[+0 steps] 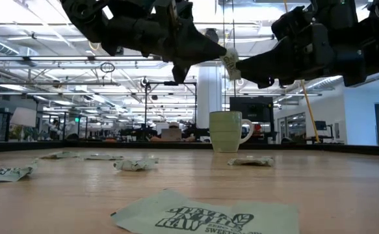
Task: Pick and place Stevia / Truvia into bins
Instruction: Put the stevia packet into the orange bin
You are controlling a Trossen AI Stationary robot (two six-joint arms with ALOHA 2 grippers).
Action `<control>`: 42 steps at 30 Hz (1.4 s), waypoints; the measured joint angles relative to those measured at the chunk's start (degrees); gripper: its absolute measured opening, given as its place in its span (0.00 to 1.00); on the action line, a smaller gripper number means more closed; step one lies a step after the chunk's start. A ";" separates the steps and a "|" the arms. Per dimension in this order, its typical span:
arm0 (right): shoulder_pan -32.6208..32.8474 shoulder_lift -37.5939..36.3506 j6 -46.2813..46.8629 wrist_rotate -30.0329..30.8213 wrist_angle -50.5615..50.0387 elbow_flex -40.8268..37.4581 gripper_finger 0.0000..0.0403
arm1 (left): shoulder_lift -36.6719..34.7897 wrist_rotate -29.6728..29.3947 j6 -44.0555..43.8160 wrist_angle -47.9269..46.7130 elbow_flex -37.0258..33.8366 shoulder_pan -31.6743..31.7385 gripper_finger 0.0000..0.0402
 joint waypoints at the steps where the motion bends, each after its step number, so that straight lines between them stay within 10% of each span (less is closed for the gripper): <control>1: 0.00 0.00 -0.02 0.00 -0.46 0.02 0.36 | 0.01 -0.52 0.15 0.59 0.00 0.00 0.02; 32: -0.87 0.00 0.00 0.04 -2.41 0.04 0.01 | 0.00 -4.20 4.71 -0.37 0.04 0.00 0.16; 42: -1.22 2.51 1.23 0.20 -16.53 5.44 0.26 | -1.37 -3.71 7.07 0.09 0.52 2.25 0.17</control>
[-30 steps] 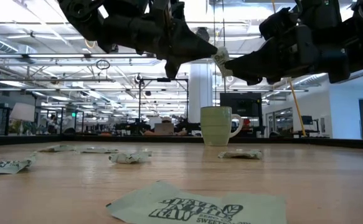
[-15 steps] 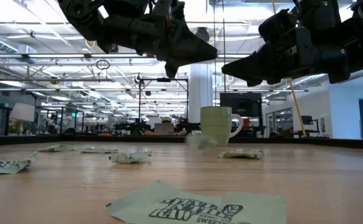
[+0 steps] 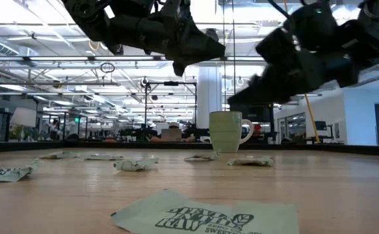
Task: Pick and place Stevia / Truvia into bins
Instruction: Put the stevia packet into the orange bin
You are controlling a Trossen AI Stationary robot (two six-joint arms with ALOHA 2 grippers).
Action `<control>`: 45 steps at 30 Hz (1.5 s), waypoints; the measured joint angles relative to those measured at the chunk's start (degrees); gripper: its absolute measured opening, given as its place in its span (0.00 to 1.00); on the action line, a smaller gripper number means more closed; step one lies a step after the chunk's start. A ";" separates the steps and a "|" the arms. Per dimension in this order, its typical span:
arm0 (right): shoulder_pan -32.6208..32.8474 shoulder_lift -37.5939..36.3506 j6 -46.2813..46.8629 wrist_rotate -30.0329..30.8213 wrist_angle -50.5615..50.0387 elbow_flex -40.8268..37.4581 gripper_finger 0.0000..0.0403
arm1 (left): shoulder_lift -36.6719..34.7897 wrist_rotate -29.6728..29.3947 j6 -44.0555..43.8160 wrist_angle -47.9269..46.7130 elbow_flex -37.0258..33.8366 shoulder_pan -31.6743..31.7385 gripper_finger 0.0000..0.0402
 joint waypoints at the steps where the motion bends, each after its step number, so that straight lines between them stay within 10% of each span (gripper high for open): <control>1: 0.04 1.62 -0.03 -0.25 0.10 1.36 0.29 | -0.74 0.13 -0.31 -0.55 -0.02 0.42 0.17; 16: 0.11 21.94 -1.82 0.70 -3.79 11.11 0.42 | -13.36 0.36 3.24 -13.08 -0.06 2.77 0.17; 28: -1.84 21.10 -1.04 -1.57 -4.61 11.08 0.04 | -13.36 -4.23 3.23 -17.88 -0.04 2.78 0.17; 38: 5.90 -1.85 1.94 2.12 -26.50 10.95 0.02 | -13.78 -4.21 3.21 -17.11 -0.04 2.71 0.17; 45: 17.97 -23.90 24.25 3.06 -51.61 11.01 0.03 | -14.61 -4.21 3.19 -17.08 -0.02 2.71 0.17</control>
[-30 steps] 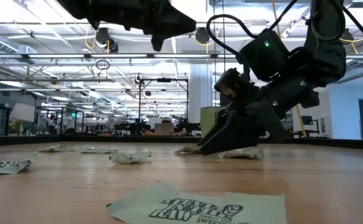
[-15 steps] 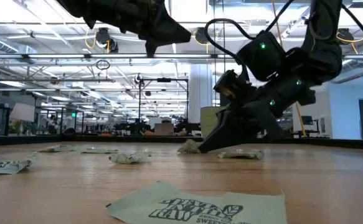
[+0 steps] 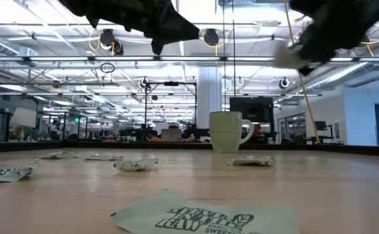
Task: Pick and place Stevia / Truvia into bins
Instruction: Put the stevia packet into the orange bin
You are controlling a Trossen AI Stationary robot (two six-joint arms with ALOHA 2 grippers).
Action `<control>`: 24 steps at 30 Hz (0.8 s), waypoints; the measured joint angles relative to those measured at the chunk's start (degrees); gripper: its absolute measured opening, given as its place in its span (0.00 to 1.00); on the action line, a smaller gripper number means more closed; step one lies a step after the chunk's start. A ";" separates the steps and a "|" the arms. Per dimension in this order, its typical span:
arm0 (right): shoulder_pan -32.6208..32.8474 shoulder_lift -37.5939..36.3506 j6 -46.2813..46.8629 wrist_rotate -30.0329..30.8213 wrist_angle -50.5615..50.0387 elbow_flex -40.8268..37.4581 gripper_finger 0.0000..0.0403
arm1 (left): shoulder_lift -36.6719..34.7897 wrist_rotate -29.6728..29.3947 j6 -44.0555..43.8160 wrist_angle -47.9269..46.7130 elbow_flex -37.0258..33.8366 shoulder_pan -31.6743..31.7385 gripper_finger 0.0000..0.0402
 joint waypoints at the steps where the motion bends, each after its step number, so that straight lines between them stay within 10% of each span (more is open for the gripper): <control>1: 1.60 -2.08 5.30 -1.04 -3.91 -0.01 0.04 | -0.03 0.00 -0.01 -0.28 0.00 0.00 0.17; 11: 19.32 -3.24 60.53 -13.50 -21.12 -0.09 0.01 | -0.72 0.00 -0.13 -1.82 -0.02 -0.09 0.17; 24: 30.81 1.80 81.24 -18.21 -19.18 -0.09 0.02 | -0.72 0.00 -0.11 -1.50 -0.02 -0.09 0.17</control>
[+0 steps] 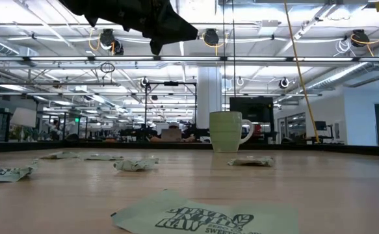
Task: Pick and place Stevia / Truvia into bins
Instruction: Put the stevia packet into the orange bin
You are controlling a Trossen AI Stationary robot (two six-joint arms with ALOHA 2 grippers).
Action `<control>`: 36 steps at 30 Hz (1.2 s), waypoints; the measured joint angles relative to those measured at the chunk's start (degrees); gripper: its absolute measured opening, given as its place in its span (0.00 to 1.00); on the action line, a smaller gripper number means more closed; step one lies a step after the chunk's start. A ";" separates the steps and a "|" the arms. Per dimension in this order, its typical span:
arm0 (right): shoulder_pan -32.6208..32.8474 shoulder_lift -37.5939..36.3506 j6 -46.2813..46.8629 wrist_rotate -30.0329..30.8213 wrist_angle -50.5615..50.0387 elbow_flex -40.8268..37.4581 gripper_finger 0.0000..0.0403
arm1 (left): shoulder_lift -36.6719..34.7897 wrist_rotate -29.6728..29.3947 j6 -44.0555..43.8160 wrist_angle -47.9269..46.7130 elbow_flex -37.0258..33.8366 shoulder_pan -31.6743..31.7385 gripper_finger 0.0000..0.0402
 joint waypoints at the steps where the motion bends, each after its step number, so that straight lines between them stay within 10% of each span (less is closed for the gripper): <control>1: 0.08 0.23 -0.01 0.00 -0.14 0.00 0.02 | 0.00 0.00 -0.01 0.00 0.00 0.00 0.17; 25: -2.01 -0.55 -5.16 1.95 1.65 0.00 0.21 | 0.00 0.02 -0.02 -1.38 0.00 -0.07 0.17; 36: -5.18 -7.84 -43.64 38.16 12.47 0.04 0.21 | 0.02 -2.01 2.88 -16.47 0.00 -0.04 0.17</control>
